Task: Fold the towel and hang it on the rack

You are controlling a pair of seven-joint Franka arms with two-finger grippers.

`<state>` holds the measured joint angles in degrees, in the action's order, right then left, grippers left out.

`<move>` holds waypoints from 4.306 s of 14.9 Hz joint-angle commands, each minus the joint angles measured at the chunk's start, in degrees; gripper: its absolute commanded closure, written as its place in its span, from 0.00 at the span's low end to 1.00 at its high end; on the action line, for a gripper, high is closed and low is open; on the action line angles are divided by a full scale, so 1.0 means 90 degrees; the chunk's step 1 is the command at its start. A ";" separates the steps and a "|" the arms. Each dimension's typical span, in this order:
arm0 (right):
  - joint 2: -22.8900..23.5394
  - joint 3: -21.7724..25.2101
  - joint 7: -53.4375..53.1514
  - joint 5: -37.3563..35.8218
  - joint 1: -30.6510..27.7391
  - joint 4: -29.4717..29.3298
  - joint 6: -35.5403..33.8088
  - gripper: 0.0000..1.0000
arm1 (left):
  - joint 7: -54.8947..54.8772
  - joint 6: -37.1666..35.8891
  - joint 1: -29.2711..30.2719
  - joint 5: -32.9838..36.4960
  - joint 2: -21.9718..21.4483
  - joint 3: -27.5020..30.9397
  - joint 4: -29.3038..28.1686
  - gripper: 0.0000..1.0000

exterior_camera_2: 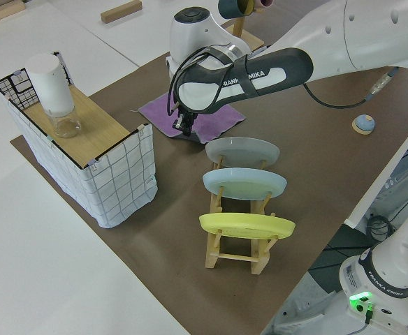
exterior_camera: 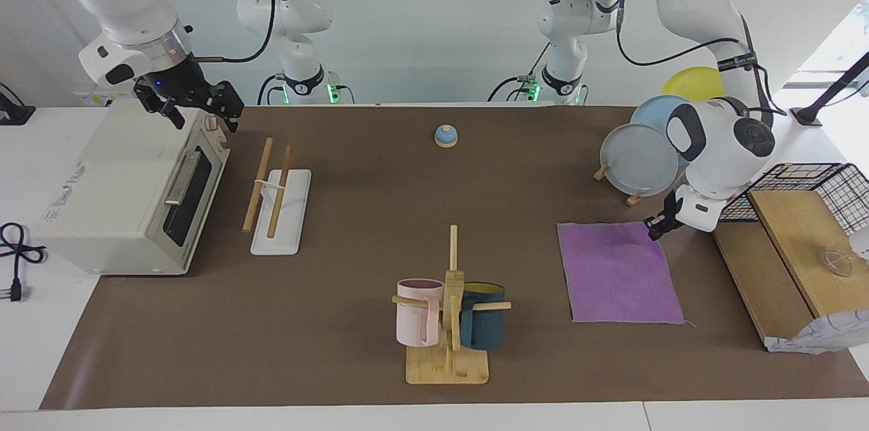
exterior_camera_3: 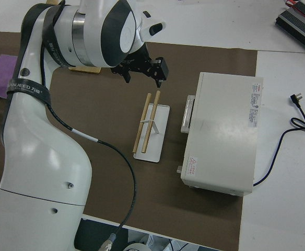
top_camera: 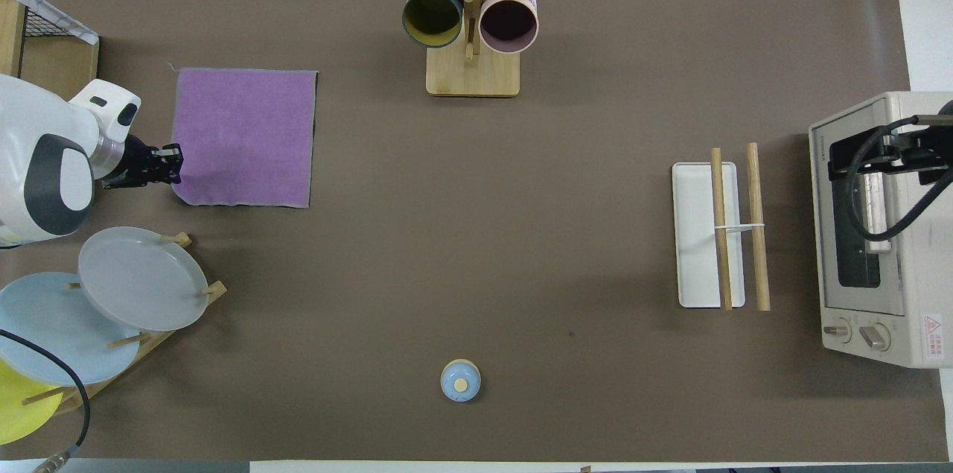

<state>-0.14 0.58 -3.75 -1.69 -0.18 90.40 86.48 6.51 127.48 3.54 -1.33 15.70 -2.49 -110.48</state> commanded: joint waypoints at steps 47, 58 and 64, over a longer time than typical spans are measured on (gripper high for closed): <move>-0.0102 -0.0025 0.0105 0.0071 -0.0078 0.0102 -0.0009 0.00 | -0.1456 0.1012 -0.0950 -0.2216 0.0238 0.0013 -0.0742 1.00; -0.0326 -0.0006 0.0679 0.0071 -0.0195 0.0638 0.0098 0.00 | 0.0396 -0.1114 -0.0979 -0.2226 -0.0093 -0.0016 0.0712 1.00; -0.0463 0.0004 0.0331 0.0959 -0.0205 0.0980 0.0352 0.00 | 0.3772 -0.2114 -0.0989 -0.2226 -0.0844 -0.0601 0.1397 1.00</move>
<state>-2.10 0.93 1.42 3.85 -1.11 96.07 88.04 30.39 110.13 -5.10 -20.69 10.93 -6.42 -98.47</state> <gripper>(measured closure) 0.000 0.982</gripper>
